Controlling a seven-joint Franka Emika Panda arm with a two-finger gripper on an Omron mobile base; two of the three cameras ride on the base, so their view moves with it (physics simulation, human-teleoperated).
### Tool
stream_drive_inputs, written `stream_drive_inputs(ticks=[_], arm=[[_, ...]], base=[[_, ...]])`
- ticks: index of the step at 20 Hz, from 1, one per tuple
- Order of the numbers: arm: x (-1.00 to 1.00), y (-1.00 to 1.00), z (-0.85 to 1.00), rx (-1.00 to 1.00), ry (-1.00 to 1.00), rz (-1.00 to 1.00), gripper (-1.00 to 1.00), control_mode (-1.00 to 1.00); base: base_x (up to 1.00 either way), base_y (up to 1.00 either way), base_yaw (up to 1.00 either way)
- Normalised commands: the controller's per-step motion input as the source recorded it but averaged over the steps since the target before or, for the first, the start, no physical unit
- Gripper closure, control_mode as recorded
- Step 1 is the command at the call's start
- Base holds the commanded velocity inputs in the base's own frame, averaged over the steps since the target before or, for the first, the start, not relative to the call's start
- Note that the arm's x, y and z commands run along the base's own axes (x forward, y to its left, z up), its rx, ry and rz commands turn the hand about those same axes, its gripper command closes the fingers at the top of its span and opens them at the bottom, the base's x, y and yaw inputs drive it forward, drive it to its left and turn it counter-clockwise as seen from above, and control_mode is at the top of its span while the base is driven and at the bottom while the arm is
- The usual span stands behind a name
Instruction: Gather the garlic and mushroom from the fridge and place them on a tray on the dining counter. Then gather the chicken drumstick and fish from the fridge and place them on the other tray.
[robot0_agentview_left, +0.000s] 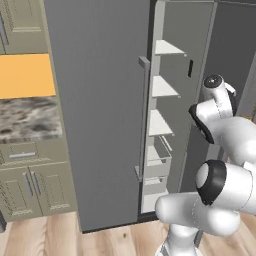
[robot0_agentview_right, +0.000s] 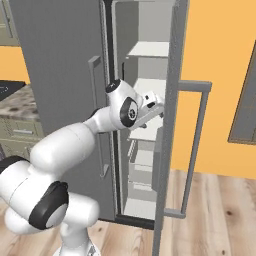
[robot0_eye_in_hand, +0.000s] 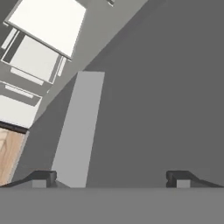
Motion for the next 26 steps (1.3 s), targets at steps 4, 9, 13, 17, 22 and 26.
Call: stream_drive_inputs(ticks=[4, 9, 13, 17, 22, 26], arm=[[0.0, -0.35, 0.03, 0.05, -0.04, 0.0, -1.0, -1.0], [0.01, 0.9, 0.05, -0.01, -0.24, -0.04, -1.0, -1.0], [0.1, 1.0, 0.0, 0.0, -0.27, 0.0, -1.0, -1.0], [0.0, 1.0, 0.0, 0.0, -0.23, 0.02, -1.0, -1.0], [0.05, 1.0, 0.0, 0.04, -0.1, 0.15, -1.0, -1.0], [0.3, 1.0, 0.11, 0.11, -0.02, 0.05, -1.0, -1.0]], base=[[0.0, 0.0, 0.0], [0.0, 0.0, 0.0], [0.0, 0.0, 0.0], [0.0, 0.0, 0.0], [0.0, 0.0, 0.0], [0.0, 0.0, 0.0]])
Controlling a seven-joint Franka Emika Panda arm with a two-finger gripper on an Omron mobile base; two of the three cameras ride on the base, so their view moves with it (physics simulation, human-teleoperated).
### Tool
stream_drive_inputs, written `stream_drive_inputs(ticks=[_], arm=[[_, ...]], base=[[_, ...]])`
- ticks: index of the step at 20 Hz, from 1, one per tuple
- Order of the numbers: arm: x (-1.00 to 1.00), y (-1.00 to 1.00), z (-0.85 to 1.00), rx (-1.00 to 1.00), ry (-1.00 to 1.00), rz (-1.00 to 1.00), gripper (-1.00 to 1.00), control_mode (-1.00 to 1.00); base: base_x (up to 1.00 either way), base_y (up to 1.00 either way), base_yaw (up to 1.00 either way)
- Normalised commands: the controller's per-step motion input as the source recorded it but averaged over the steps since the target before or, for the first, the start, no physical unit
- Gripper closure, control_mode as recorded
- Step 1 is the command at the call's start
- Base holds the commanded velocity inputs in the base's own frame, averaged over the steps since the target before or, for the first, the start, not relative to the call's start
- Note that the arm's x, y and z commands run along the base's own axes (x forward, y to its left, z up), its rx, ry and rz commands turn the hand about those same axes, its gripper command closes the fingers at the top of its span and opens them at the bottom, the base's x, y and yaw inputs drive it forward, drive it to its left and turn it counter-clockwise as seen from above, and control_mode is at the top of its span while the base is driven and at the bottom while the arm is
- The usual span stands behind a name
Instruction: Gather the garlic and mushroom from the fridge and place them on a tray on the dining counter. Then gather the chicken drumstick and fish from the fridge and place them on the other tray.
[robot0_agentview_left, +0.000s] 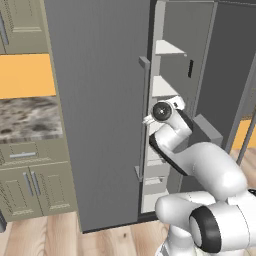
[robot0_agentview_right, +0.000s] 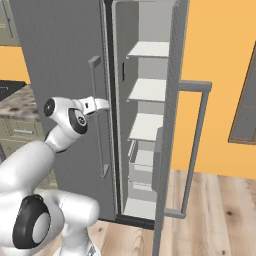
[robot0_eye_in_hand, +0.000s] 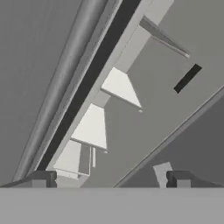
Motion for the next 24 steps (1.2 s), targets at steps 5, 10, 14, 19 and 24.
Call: stream_drive_inputs(ticks=[5, 10, 14, 19, 24], arm=[[0.33, 0.72, 0.09, 0.17, 0.0, 0.0, -1.0, -1.0], [0.18, 0.01, 0.0, 0.28, 0.02, 0.0, -1.0, -1.0], [0.05, 0.01, 0.02, 0.08, -0.01, -0.05, -1.0, -1.0], [0.37, 0.01, 0.11, 0.15, 0.0, 0.0, -1.0, -1.0], [0.51, 0.0, 0.05, 0.15, 0.0, 0.0, -1.0, -1.0]], base=[[0.0, 0.0, 0.0], [0.0, 0.0, 0.0], [0.0, 0.0, 0.0], [0.0, 0.0, 0.0], [0.0, 0.0, 0.0]])
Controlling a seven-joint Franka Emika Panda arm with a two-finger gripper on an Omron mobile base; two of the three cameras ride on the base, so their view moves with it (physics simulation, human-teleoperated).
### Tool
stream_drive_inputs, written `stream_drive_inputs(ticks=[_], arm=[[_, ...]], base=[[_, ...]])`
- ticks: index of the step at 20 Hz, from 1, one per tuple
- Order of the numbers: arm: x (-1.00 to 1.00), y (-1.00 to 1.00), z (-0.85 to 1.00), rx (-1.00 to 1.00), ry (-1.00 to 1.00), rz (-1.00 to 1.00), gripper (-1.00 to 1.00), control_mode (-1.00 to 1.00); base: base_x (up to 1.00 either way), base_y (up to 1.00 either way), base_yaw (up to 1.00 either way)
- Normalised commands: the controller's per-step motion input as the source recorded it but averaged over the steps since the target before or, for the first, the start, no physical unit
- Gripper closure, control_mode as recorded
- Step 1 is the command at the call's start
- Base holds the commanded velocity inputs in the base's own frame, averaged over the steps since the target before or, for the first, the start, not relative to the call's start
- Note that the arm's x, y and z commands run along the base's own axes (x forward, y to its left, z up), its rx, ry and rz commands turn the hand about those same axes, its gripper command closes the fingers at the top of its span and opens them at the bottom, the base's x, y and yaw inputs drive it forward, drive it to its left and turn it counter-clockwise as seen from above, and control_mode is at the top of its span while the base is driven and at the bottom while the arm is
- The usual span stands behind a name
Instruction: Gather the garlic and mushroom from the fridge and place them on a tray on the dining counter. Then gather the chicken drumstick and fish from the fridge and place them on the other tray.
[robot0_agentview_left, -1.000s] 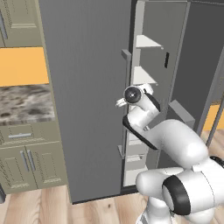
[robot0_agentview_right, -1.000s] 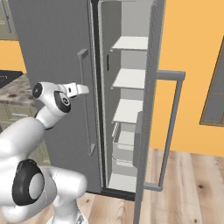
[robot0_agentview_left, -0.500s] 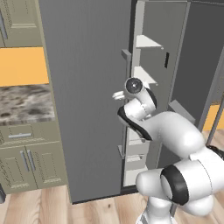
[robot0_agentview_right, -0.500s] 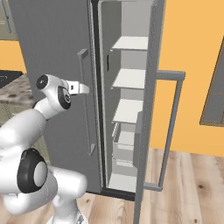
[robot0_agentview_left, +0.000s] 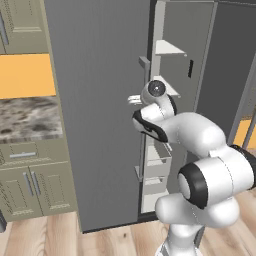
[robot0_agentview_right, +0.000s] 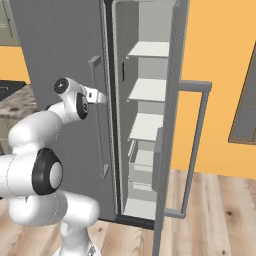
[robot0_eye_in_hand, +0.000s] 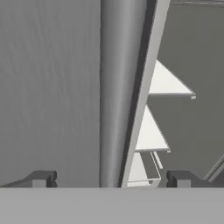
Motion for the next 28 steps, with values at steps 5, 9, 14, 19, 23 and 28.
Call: stream_drive_inputs(ticks=[5, 9, 14, 19, 23, 28], arm=[[0.38, 0.06, 0.0, 0.03, 0.0, 0.0, -1.0, -1.0], [0.32, 0.06, 0.0, 0.03, 0.0, 0.0, -1.0, -1.0], [0.27, 0.03, -0.02, 0.01, 0.0, 0.0, 1.0, -1.0], [0.12, 0.01, -0.03, 0.01, 0.02, -0.01, 1.0, -1.0], [-0.18, 0.14, 0.0, 0.0, 0.0, 0.0, 1.0, -1.0], [-0.59, 0.66, 0.0, 0.0, 0.0, 0.03, 1.0, -1.0]], base=[[0.0, 0.0, 0.0], [0.0, 0.0, 0.0], [0.0, 0.0, 0.0], [0.0, 0.0, 0.0], [0.0, 0.0, 0.0], [0.0, 0.0, 0.0]])
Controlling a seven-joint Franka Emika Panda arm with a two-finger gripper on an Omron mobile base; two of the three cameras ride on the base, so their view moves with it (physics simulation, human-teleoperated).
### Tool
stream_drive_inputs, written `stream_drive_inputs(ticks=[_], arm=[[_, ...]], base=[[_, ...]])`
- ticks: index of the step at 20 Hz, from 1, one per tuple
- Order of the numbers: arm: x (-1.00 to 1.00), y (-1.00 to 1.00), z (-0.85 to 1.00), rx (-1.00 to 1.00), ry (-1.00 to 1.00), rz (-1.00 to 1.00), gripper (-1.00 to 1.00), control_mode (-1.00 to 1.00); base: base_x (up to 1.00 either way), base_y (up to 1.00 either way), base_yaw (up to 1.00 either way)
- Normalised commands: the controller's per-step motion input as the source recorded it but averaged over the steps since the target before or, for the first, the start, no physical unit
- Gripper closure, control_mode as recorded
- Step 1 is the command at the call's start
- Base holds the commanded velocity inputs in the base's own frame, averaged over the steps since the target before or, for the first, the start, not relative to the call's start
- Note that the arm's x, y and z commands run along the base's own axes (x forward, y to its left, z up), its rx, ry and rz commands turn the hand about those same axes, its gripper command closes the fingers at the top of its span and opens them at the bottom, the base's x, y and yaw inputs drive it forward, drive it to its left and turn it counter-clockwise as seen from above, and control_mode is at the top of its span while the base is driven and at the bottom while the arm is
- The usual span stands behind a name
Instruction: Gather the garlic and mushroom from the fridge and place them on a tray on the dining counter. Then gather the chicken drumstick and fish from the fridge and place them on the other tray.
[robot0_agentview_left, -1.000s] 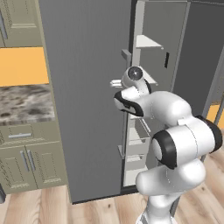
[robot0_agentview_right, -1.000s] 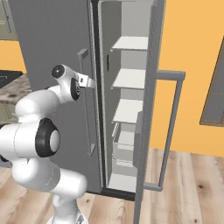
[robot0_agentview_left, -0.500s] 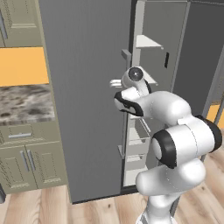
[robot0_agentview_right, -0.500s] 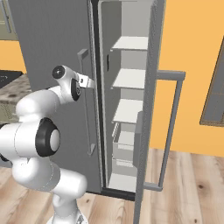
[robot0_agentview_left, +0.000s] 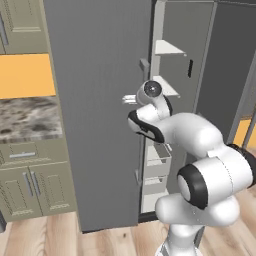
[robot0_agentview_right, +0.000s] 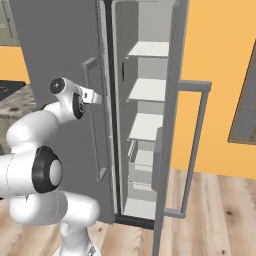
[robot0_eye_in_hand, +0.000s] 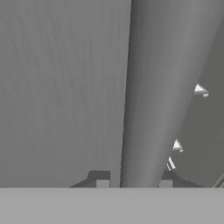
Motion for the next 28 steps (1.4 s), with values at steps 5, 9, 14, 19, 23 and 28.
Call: stream_drive_inputs(ticks=[5, 9, 14, 19, 23, 28], arm=[[-0.56, 0.93, 0.0, -0.01, 0.02, 0.09, 1.0, -1.0], [-0.43, 1.0, 0.0, 0.0, 0.06, 0.14, 1.0, -1.0], [-0.44, 1.0, 0.0, 0.0, 0.06, 0.16, 1.0, -1.0], [-0.5, 1.0, 0.0, -0.02, 0.02, 0.13, 1.0, -1.0], [-0.5, 1.0, 0.0, -0.03, 0.0, 0.1, 1.0, -1.0], [-0.52, 1.0, 0.0, -0.05, 0.0, 0.08, 1.0, -1.0]], base=[[0.0, 0.0, 0.0], [0.0, 0.0, 0.0], [0.0, 0.0, 0.0], [0.0, 0.0, 0.0], [0.0, 0.0, 0.0], [0.0, 0.0, 0.0]])
